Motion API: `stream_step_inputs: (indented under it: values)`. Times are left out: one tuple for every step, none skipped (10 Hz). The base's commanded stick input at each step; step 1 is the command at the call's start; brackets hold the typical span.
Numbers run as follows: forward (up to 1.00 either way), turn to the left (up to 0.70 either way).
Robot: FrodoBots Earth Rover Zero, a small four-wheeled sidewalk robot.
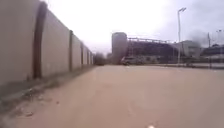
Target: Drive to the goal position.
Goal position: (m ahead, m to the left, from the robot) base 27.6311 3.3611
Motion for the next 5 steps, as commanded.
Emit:
stream_step_inputs:
  values:
    - [1.0, 0.0]
    - [1.0, 0.0]
    - [1.0, 0.0]
    - [1.0, 0.0]
    - [1.0, 0.0]
